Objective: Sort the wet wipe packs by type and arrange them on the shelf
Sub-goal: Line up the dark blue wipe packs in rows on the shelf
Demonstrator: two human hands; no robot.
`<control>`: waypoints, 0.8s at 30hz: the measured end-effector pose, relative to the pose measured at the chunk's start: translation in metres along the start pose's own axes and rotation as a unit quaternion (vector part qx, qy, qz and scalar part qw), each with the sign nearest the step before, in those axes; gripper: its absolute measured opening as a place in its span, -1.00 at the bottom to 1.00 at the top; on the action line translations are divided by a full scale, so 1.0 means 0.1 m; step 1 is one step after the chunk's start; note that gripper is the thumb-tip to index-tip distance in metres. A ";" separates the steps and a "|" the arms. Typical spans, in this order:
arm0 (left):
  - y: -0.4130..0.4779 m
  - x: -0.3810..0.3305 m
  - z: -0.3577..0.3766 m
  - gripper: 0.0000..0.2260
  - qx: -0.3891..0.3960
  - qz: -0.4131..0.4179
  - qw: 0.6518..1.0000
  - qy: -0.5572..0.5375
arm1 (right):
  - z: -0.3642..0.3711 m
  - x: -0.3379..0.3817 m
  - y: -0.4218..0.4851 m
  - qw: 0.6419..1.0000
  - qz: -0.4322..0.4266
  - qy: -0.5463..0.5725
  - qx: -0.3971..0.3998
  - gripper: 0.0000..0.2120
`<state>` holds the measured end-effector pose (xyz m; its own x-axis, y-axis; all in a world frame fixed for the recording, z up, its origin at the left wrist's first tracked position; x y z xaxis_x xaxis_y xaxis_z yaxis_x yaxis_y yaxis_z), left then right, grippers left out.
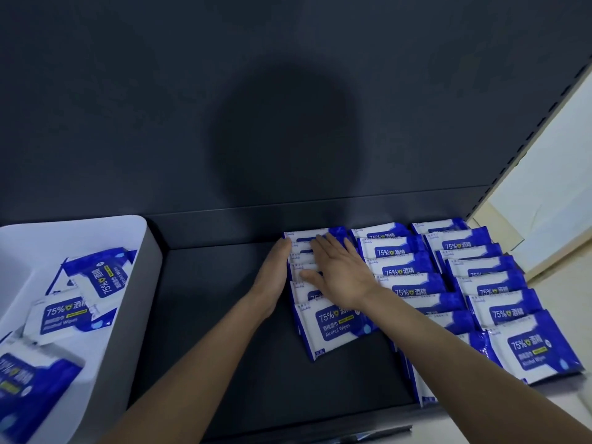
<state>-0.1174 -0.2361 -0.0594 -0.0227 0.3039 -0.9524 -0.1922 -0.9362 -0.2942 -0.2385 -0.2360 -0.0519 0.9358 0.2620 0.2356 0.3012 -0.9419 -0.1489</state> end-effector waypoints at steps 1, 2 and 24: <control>-0.03 -0.01 -0.02 -0.69 -0.001 0.019 1.000 0.020 | -0.03 0.01 -0.03 1.000 -0.002 0.010 -0.019 -0.31; -0.08 -0.02 -0.04 -0.72 -0.002 0.038 0.998 0.043 | -0.06 0.03 -0.10 0.999 -0.006 0.016 -0.033 -0.34; -0.68 0.21 0.02 -0.78 0.036 0.050 0.983 0.173 | 0.29 0.13 -0.99 0.998 0.039 0.014 -0.044 -0.22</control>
<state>-0.1064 -0.1655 -0.0593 0.2882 0.1208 -0.9499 -0.2750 -0.9398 -0.2029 -0.2506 -0.1329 -0.0619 0.9498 0.1833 0.2536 0.2099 -0.9742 -0.0823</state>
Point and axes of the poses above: each hand's wrist, its own y-axis towards the middle knuckle, its own z-axis out of the palm, x = y × z, the point moved 6 cm from there along y, towards the middle knuckle, and after that the axes turned 2 degrees about x, right-handed, at the moved point
